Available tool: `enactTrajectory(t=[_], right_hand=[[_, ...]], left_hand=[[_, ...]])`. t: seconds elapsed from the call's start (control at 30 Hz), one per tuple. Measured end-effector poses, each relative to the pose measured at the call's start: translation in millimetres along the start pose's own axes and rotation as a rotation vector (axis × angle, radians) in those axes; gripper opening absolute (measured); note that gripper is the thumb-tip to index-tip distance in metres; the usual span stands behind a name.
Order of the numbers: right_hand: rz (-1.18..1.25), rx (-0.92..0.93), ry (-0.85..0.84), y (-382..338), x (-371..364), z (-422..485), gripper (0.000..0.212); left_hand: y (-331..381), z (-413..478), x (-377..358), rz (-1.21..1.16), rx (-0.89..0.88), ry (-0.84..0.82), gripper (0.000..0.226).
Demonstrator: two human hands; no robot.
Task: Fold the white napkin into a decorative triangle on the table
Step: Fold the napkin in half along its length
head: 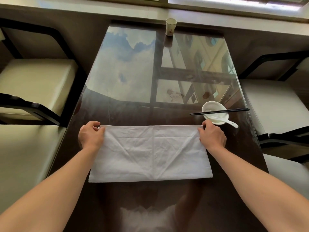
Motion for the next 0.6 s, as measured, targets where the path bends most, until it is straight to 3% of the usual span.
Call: enactTrajectory(t=[0.13,0.3,0.43,0.6], right_hand=[[0.067,0.043,0.010,-3,5,-22,0.033],[0.075,0.330,0.084,-30,4,-73,0.030],[-0.074,0.380,-0.044,-35,-23,-89,0.048],[-0.120,0.387,-0.163,-31,-41,-88,0.057]], left_hand=[[4,-21,4,0.070,-0.103,0.015,0.040],[13,-75,-12,0.383,-0.538,-0.105,0.044],[-13,-86,-37,0.609,-0.517,-0.339,0.066],[-25,-87,-44,0.699,-0.460,-0.416,0.080]])
Point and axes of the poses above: each hand's wrist, its own z-axis towards the middle knuckle, its own x-axis out of the back of the hand, y = z × x, the point moved 9 cm from there along z, towards the middle knuckle, and after that the axes turned 7 degrees about -z, right-handed, at the moved point
